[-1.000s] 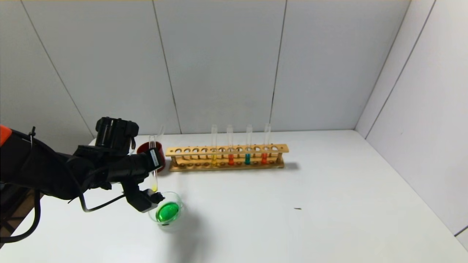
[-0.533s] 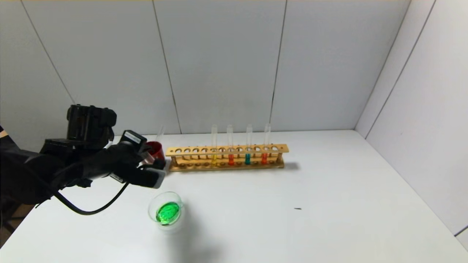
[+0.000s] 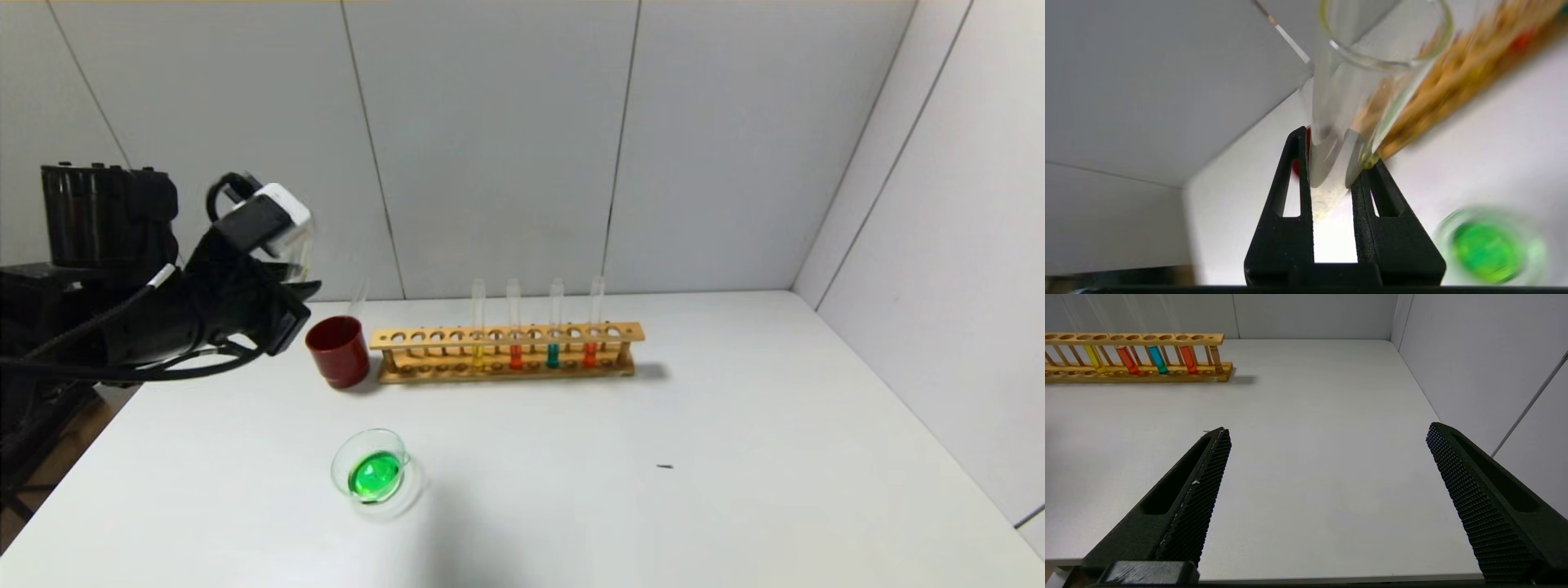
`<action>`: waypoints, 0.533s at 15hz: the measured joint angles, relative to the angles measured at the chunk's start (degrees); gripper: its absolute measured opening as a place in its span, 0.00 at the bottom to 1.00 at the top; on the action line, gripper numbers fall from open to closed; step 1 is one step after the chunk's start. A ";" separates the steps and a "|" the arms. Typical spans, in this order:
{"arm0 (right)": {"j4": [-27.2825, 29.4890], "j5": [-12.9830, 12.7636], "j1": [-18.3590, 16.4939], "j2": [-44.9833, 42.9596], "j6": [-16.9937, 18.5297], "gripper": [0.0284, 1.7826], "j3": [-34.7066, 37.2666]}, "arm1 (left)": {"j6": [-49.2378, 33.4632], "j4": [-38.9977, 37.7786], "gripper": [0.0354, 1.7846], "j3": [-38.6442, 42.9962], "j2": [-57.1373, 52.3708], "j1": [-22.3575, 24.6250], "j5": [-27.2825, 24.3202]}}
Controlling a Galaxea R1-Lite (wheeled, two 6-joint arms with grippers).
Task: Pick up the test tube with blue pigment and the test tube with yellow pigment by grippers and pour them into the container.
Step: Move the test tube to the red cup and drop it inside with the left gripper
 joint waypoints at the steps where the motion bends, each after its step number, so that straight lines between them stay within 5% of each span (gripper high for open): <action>1: 0.00 0.00 0.00 0.00 0.00 0.98 0.00 | -7.56 -0.85 0.16 -0.67 0.71 1.05 -2.93; 4: 0.00 0.00 0.00 0.00 0.00 0.98 0.00 | -19.25 -4.94 0.16 -1.35 4.55 4.82 -10.20; 8: 0.00 0.02 0.00 0.00 0.00 0.98 0.00 | -21.15 -17.99 0.16 -1.74 13.01 9.06 -11.47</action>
